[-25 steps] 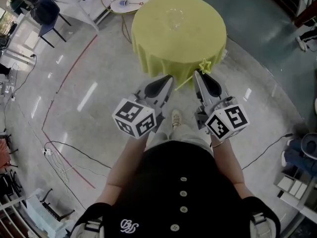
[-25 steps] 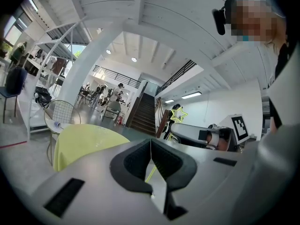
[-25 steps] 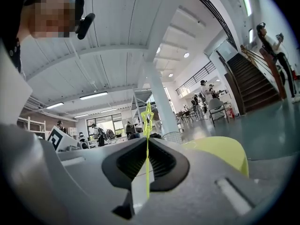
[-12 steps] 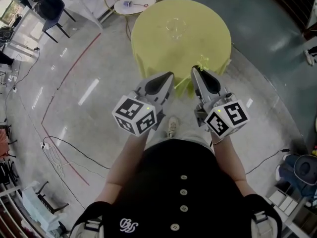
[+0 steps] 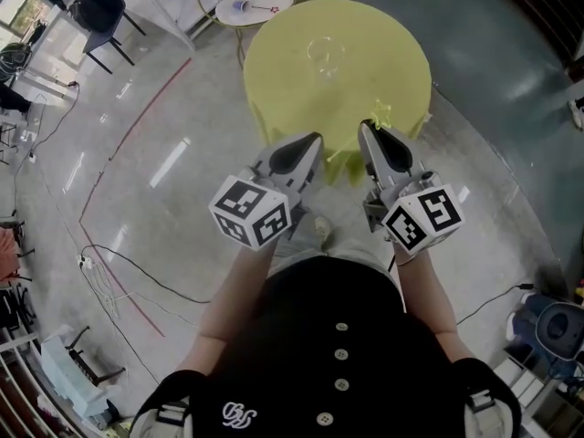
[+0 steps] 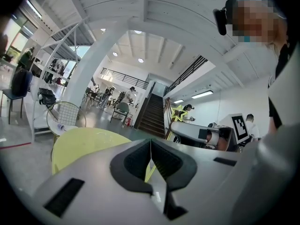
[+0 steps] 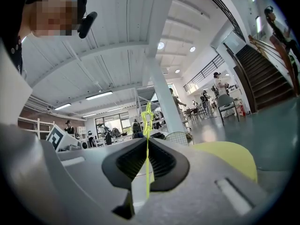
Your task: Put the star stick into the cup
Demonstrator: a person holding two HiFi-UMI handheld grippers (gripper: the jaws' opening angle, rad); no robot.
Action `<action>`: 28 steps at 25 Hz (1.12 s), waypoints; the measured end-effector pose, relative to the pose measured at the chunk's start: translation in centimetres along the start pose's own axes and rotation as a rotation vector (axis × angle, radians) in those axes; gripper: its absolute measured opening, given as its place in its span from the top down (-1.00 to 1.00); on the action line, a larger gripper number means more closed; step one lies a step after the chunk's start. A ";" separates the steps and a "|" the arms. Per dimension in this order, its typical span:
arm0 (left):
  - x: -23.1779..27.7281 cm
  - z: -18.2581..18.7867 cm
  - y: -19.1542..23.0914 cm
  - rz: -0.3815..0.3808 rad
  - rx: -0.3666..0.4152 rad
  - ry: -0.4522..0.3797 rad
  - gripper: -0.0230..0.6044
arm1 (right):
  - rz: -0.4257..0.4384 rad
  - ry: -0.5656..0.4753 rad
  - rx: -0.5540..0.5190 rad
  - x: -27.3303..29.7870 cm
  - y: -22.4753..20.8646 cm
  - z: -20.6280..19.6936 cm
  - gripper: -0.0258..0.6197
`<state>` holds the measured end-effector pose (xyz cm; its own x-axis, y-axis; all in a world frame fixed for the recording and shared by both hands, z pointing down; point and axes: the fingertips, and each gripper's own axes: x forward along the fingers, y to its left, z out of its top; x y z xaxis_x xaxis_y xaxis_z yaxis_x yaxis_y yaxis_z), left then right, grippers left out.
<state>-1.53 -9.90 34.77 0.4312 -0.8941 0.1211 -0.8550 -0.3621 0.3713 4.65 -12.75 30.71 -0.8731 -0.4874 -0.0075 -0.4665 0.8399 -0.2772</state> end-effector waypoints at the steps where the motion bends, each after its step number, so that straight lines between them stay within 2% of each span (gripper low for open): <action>1: 0.0 0.0 0.1 0.000 -0.001 0.000 0.89 | 0.000 -0.002 0.001 0.2 0.0 0.0 0.89; 7: 0.5 0.1 1.1 0.000 -0.009 0.002 0.88 | -0.004 -0.009 0.016 0.9 -0.2 0.0 0.89; 15: 2.6 0.3 3.0 -0.012 -0.027 0.021 0.88 | -0.038 -0.031 0.032 2.5 -2.5 0.6 0.89; 28: 7.2 3.2 10.8 -0.012 -0.047 0.035 0.88 | -0.044 -0.036 0.027 11.7 -7.5 2.1 0.88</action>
<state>-8.55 -21.13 36.69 0.4519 -0.8796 0.1486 -0.8358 -0.3592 0.4153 -1.73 -25.24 30.67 -0.8458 -0.5327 -0.0289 -0.5002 0.8108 -0.3041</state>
